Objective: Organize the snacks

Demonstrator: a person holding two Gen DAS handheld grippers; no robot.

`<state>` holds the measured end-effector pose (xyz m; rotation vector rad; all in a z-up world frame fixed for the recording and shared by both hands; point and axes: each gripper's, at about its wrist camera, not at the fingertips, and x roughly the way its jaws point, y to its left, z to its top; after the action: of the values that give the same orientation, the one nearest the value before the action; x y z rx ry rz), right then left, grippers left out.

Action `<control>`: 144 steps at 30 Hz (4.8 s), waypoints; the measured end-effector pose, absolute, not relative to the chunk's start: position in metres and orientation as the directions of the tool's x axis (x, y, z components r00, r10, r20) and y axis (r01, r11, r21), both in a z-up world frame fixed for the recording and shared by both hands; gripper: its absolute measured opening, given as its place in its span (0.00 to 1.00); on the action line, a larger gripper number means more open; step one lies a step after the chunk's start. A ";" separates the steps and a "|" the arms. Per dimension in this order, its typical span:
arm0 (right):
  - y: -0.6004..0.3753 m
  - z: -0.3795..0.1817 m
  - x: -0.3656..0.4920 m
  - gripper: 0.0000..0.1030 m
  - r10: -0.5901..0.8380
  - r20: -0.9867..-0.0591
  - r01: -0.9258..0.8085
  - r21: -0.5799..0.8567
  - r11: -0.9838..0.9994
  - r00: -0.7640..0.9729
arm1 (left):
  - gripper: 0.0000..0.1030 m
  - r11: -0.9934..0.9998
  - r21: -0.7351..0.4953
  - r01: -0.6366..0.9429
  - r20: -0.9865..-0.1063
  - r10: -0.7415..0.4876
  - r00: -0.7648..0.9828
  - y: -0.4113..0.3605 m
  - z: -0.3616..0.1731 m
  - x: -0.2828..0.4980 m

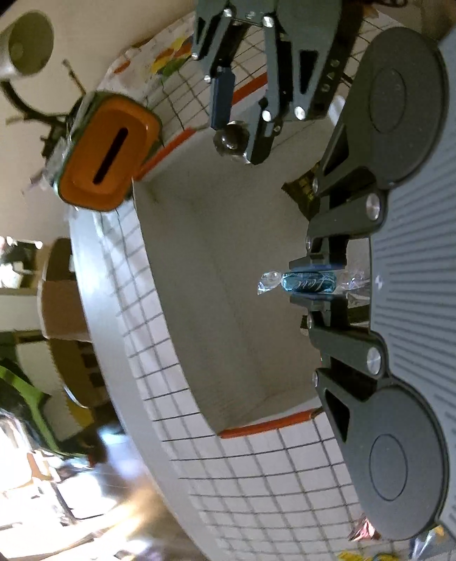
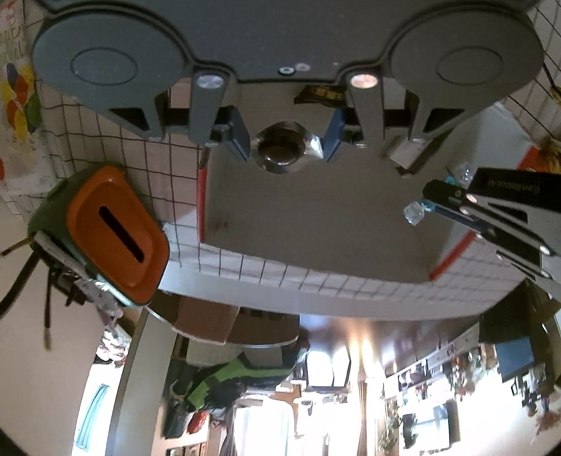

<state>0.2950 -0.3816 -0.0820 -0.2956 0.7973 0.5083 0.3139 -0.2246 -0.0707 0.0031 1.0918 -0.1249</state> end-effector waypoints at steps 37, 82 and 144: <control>-0.363 -0.102 0.307 0.49 0.330 -0.833 -0.643 -0.039 0.765 0.444 | 0.18 0.993 -0.071 0.092 -0.942 -0.097 0.322 -0.222 -0.109 0.324; -0.300 -0.015 0.167 1.00 0.531 -0.588 -0.539 0.184 0.822 0.609 | 0.82 0.980 -0.114 0.161 -0.712 -0.194 0.675 -0.088 -0.008 0.151; -0.084 -0.168 0.235 0.86 0.258 -0.931 0.064 0.283 0.957 0.259 | 0.89 0.785 0.126 0.607 -0.854 -0.225 0.469 0.054 -0.139 0.098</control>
<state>0.2346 -0.0840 -0.1680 0.2870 1.3078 0.1335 0.0978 0.0544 -0.1387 0.4490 0.9556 -0.5314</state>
